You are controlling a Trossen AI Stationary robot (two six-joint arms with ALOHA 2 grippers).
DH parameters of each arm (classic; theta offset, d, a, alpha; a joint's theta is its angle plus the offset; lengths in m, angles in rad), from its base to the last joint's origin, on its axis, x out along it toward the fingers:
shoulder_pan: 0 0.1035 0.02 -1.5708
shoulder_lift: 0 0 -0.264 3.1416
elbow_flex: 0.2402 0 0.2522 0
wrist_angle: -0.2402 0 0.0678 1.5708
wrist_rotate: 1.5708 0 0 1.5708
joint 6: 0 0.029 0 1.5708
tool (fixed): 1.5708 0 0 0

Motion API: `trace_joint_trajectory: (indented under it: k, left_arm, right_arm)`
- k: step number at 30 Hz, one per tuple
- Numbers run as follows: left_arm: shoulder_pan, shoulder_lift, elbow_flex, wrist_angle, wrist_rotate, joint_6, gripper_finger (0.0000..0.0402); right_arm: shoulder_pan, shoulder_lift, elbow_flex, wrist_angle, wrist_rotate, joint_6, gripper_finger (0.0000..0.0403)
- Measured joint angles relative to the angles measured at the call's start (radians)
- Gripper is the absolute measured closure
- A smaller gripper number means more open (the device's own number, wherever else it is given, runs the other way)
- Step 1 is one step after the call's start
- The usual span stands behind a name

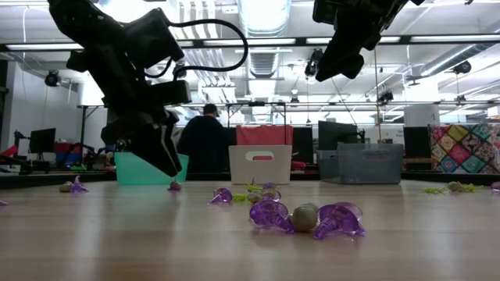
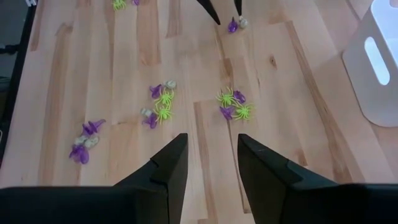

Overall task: Sort Halloween decoration
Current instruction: Put the purple witch hat toy into the gray bin

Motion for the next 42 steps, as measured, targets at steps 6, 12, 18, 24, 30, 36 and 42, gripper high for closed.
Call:
trace_joint_trajectory:
  k: [6, 12, 18, 24, 30, 36, 42]
  left_arm:
    - [0.000, 0.000, -0.020, 0.011, -0.008, -0.001, 0.0265]
    - [0.000, 0.000, -0.034, 0.019, -0.008, -0.023, 0.0271]
    - [0.000, 0.016, -0.034, 0.074, -0.008, -0.022, 0.0287]
    - [0.000, 0.075, -0.034, 0.078, -0.008, -0.025, 0.0303]
    - [-0.002, 0.088, -0.032, 0.088, -0.010, -0.037, 0.0322]
    - [-0.002, 0.063, -0.034, 0.086, -0.007, -0.040, 0.0325]
    - [-0.002, 0.049, -0.031, 0.086, -0.007, -0.041, 0.0325]
  right_arm:
    - [0.000, 0.000, 0.000, 0.000, 0.000, -0.001, 0.0275]
    - [0.004, 0.000, 0.000, 0.000, 0.001, -0.006, 0.0275]
    - [0.006, 0.000, 0.000, 0.001, 0.001, -0.007, 0.0275]
    - [0.011, 0.000, 0.000, 0.000, 0.001, -0.002, 0.0275]
    - [0.021, 0.000, 0.000, 0.001, 0.000, 0.001, 0.0275]
    - [0.032, 0.000, 0.000, 0.001, 0.002, 0.002, 0.0275]
    - [0.041, 0.000, 0.000, 0.001, 0.007, 0.017, 0.0275]
